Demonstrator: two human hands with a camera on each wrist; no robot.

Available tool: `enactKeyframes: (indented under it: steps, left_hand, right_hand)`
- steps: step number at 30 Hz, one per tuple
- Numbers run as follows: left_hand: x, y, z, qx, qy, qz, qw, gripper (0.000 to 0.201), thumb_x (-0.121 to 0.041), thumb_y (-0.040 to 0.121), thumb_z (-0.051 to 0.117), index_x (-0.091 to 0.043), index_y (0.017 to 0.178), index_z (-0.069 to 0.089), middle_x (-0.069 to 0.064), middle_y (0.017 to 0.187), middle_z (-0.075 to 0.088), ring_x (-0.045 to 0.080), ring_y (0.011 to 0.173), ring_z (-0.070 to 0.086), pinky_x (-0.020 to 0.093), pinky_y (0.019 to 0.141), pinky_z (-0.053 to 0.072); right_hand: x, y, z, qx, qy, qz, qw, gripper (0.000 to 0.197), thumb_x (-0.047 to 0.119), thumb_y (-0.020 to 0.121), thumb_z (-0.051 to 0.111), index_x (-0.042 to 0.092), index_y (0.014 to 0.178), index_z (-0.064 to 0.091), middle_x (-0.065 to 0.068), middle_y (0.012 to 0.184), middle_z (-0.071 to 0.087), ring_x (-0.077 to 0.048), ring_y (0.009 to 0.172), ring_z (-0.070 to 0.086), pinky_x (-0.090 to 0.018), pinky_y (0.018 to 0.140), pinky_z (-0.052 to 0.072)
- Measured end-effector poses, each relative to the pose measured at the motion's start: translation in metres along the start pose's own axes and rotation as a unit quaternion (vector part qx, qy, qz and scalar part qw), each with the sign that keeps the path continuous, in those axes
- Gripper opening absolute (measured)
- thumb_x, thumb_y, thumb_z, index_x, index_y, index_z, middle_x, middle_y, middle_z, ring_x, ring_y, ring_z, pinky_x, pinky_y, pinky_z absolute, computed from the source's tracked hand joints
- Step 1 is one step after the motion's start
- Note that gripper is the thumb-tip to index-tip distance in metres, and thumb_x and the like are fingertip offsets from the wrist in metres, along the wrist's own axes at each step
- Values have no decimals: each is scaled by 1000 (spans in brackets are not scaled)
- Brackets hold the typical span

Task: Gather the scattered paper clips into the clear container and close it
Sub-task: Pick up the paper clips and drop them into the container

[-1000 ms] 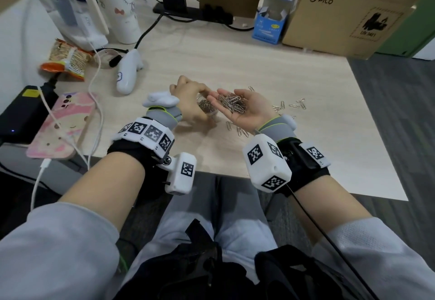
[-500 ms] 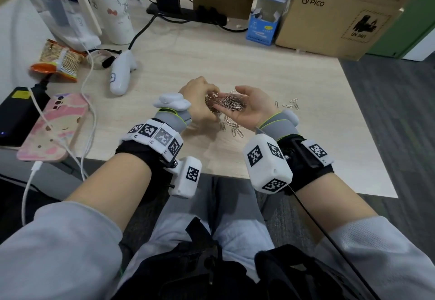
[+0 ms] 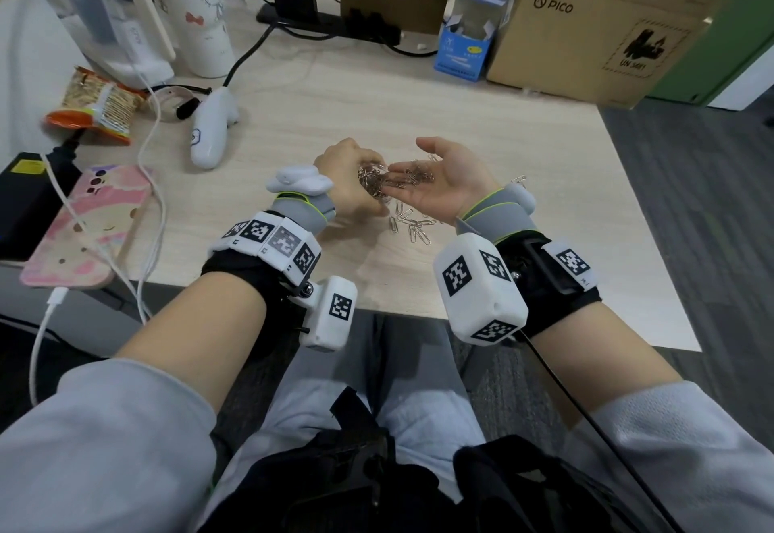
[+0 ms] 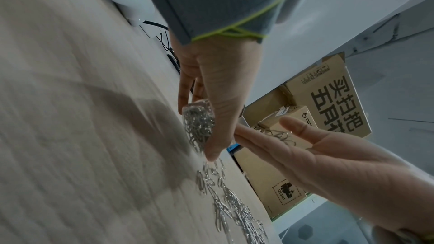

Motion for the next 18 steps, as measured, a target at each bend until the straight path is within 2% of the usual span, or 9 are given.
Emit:
enactKeyframes:
  steps: [2,5,6,8,11,14,16,18]
  left_hand:
    - [0,-1,1,-2,-7,-3,1000,52,-35,55,79,-34,105,65,3,113,57,24,105,57,28,87,45]
    - [1,-2,1,-2,-11,-11,1000,54,-38,51,77,-34,103,65,0,107,59,24,103,59,28,85,46]
    - [1,-2,1,2,-10,-14,1000,54,-37,50,77,-33,102,66,-1,101,58,24,100,60,27,83,46]
    - [1,-2,1,9,-10,-14,1000,55,-38,47,76,-31,101,67,-4,89,56,24,95,61,26,78,45]
    - [1,-2,-1,10,-16,-11,1000,51,-33,51,81,-30,101,68,-4,88,56,25,95,62,28,79,47]
    - [4,-2,-2,3,-24,-15,1000,54,-33,54,83,-30,105,66,0,102,60,23,101,60,30,86,48]
    - [4,-2,-2,1,-29,-15,999,57,-35,53,84,-30,108,65,1,110,61,22,104,59,30,88,47]
    - [5,-3,-2,3,-38,-19,999,59,-35,54,84,-29,109,65,1,111,61,22,105,59,31,89,47]
  right_hand:
    - [0,-1,4,16,9,9,1000,34,26,97,40,-6,87,48,-20,89,48,-37,86,54,-44,95,44]
    - [0,-2,10,41,14,20,999,42,28,97,40,-11,112,43,-24,119,45,-39,121,48,-42,104,39]
    - [0,-4,12,46,16,21,999,49,28,97,39,-14,123,38,-25,132,41,-40,128,43,-42,105,38]
    - [0,-7,15,50,15,20,998,62,28,97,39,-17,137,23,-31,144,31,-42,131,39,-43,101,37]
    - [1,-11,18,49,-2,23,999,69,29,98,38,-18,141,13,-32,149,24,-42,135,33,-43,105,33]
    - [2,-12,19,57,-20,24,998,71,31,97,38,-16,143,10,-32,151,17,-42,139,27,-44,112,26]
    - [2,-11,19,66,-32,22,997,71,32,97,37,-15,143,11,-33,150,19,-42,137,29,-44,110,28]
    - [3,-9,18,72,-56,18,996,69,34,97,36,-15,142,16,-33,146,29,-41,134,35,-43,108,31]
Point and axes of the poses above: each hand's wrist, its own y-axis towards the middle knuckle, its own z-axis out of the palm, x = y × z, the point moved 7 cm from there along y, towards the middle knuckle
